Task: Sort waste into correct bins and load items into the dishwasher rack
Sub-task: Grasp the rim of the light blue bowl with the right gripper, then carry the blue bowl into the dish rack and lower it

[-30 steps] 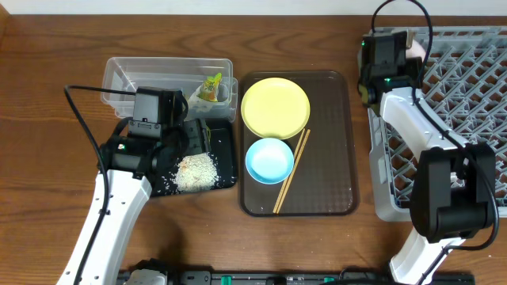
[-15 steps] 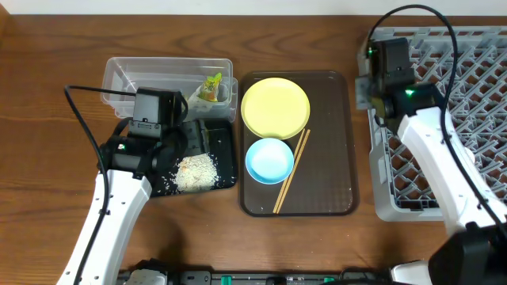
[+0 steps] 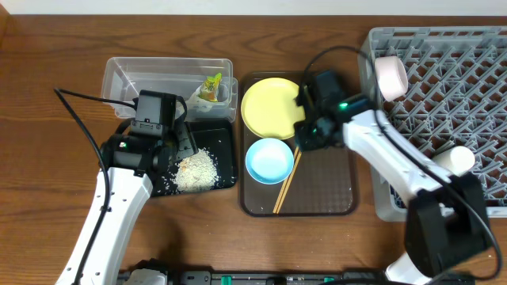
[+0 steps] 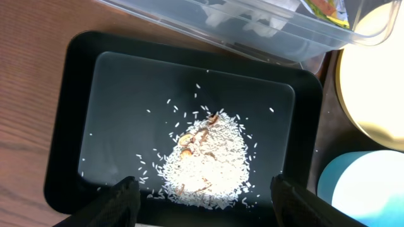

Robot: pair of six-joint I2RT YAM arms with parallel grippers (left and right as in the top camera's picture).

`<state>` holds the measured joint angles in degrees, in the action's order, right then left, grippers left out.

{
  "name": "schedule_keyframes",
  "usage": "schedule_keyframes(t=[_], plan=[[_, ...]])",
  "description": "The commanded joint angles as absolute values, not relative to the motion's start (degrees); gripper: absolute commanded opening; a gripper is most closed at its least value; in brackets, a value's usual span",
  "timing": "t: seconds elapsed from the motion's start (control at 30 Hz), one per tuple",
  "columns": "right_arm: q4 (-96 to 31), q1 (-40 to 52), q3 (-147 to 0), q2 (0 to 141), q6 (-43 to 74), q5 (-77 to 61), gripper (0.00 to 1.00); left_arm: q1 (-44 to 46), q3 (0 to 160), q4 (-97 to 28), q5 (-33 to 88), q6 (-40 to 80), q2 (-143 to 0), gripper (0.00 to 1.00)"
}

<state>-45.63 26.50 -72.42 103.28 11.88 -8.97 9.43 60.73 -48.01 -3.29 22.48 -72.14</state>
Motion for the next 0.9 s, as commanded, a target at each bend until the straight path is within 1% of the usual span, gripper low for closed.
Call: schedule_keyframes(t=[0.0,0.1,0.17,0.23,0.27,0.4,0.6,0.7,0.8,0.87], plan=[[-45.60,28.86,-71.83,106.74,14.83,-10.13,0.40,9.17,60.07,-48.21,-4.75,23.07,-72.60,0.69],[-45.36,30.06,-71.83,108.22,14.81,-10.11,0.37,9.17,60.07,-48.21,-4.75,23.07,-72.60,0.69],[-44.77,30.41,-71.83,108.57,14.83,-9.91,0.24,9.17,60.07,-48.21,-4.75,23.07,-72.60,0.69],[-43.97,30.24,-72.05,108.36,14.81,-9.89,0.07,9.17,60.07,-48.21,-4.75,23.07,-72.60,0.69],[-43.94,30.04,-72.29,108.22,14.76,-9.85,0.02,9.17,60.07,-48.21,-4.75,23.07,-72.60,0.69],[-46.09,28.08,-75.16,106.10,14.72,-6.33,0.01,9.17,60.07,-48.34,-4.75,23.07,-72.60,0.69],[-48.10,21.69,-81.80,97.32,10.96,7.88,0.01,9.17,60.07,-48.66,-4.75,23.07,-72.60,0.69],[-44.38,18.26,-83.15,92.71,8.40,18.55,0.01,9.17,60.07,-48.60,-4.75,23.07,-72.60,0.69],[-38.13,14.81,-83.13,89.60,3.18,29.45,0.01,9.17,60.07,-48.60,-4.75,23.07,-72.60,0.70],[-32.77,12.14,-83.13,89.12,-3.95,34.00,0.01,9.17,60.07,-48.58,-4.75,23.07,-72.60,0.69]])
